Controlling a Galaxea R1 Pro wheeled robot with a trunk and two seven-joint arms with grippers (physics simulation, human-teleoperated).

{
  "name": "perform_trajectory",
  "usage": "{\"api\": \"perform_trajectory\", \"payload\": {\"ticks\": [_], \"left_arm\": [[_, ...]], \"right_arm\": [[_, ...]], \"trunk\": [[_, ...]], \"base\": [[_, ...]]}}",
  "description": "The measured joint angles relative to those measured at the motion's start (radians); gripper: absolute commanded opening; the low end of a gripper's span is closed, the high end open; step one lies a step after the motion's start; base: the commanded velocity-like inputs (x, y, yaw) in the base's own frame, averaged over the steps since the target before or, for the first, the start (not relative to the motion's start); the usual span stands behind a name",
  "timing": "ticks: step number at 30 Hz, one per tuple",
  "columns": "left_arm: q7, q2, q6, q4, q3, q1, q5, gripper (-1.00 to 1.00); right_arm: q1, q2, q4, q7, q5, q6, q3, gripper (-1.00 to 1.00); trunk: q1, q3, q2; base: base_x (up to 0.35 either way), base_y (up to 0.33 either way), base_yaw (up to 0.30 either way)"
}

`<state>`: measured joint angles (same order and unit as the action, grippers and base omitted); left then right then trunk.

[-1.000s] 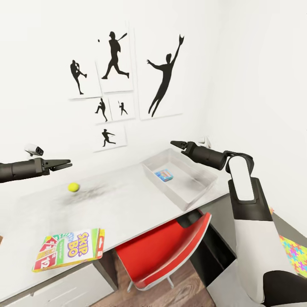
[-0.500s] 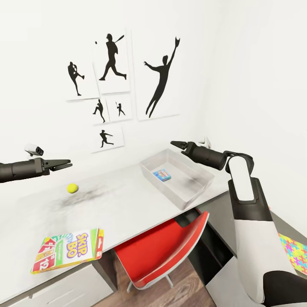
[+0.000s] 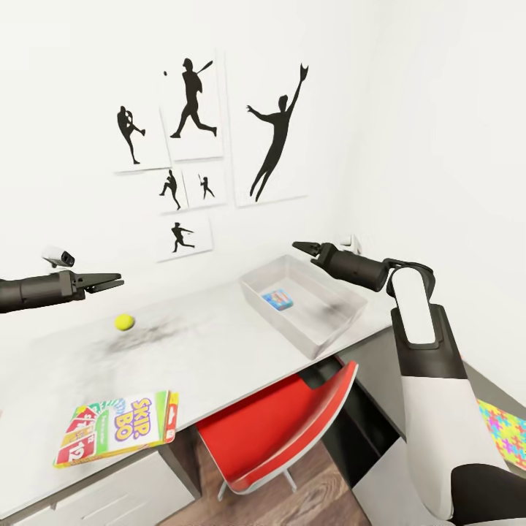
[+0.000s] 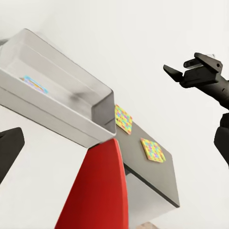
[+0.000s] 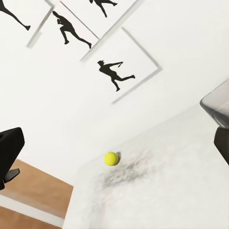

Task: Put all the toys in the child's room - the three board games (two on the bed and one on the table), the two jigsaw puzzles on the table, and the tennis ball on the table - inside the toy box on the table in the child's room.

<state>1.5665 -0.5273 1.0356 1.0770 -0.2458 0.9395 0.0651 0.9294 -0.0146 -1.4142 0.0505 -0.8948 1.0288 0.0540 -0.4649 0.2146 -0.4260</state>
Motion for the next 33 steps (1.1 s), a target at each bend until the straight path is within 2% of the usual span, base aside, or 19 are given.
{"api": "perform_trajectory", "payload": {"ticks": [17,33], "left_arm": [[0.000,0.000,0.000,0.000,0.000,0.000,-0.001,1.00],[0.000,0.000,0.000,0.000,0.000,0.000,-0.001,1.00]], "right_arm": [[0.000,0.000,0.000,0.001,0.000,0.000,0.000,1.00],[0.000,0.000,0.000,0.001,0.002,0.001,0.000,1.00]], "trunk": [[0.000,-0.001,0.000],[0.000,-0.023,0.000]], "base": [[-0.054,0.055,-0.001],[0.000,0.053,-0.082]]}}
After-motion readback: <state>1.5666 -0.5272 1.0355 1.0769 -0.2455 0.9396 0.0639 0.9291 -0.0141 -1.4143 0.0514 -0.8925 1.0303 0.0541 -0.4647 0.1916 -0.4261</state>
